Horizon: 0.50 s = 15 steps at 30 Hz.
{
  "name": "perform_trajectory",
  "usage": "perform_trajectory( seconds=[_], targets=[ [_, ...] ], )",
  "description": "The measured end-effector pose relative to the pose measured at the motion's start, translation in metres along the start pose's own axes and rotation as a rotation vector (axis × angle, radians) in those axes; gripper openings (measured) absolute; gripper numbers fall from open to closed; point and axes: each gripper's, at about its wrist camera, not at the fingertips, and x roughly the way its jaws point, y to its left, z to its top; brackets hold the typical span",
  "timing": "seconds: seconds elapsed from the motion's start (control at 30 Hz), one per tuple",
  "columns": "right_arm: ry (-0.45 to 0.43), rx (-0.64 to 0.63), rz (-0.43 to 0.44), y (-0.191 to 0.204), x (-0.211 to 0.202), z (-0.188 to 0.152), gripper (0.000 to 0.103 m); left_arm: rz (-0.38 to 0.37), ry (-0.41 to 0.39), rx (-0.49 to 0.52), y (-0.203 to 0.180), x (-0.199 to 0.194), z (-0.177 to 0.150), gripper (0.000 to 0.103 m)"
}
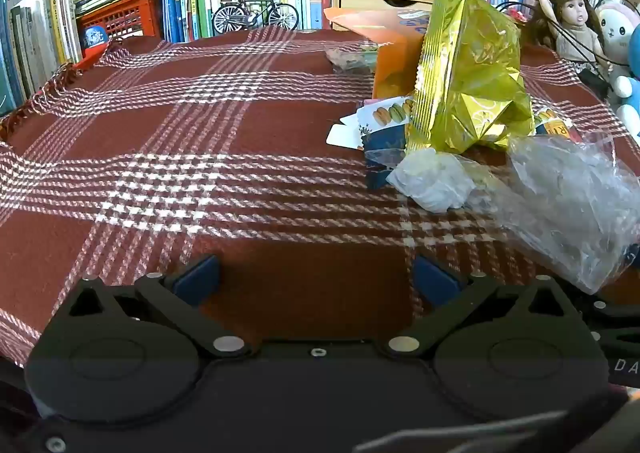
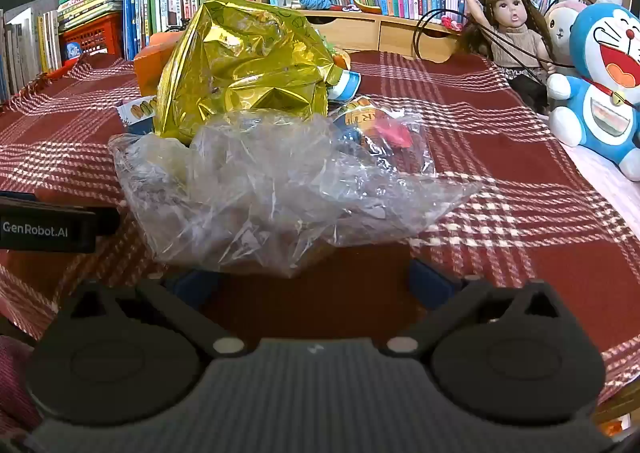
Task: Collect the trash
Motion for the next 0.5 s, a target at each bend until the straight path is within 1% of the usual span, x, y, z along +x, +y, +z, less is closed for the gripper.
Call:
perform_trajectory(
  seconds=[0.5],
  targets=[
    [0.0,0.0,0.001,-0.0004,0.0002,0.0005,0.103,0.003,-0.001,0.003,-0.0001,0.0,-0.0001,0.103]
  ],
)
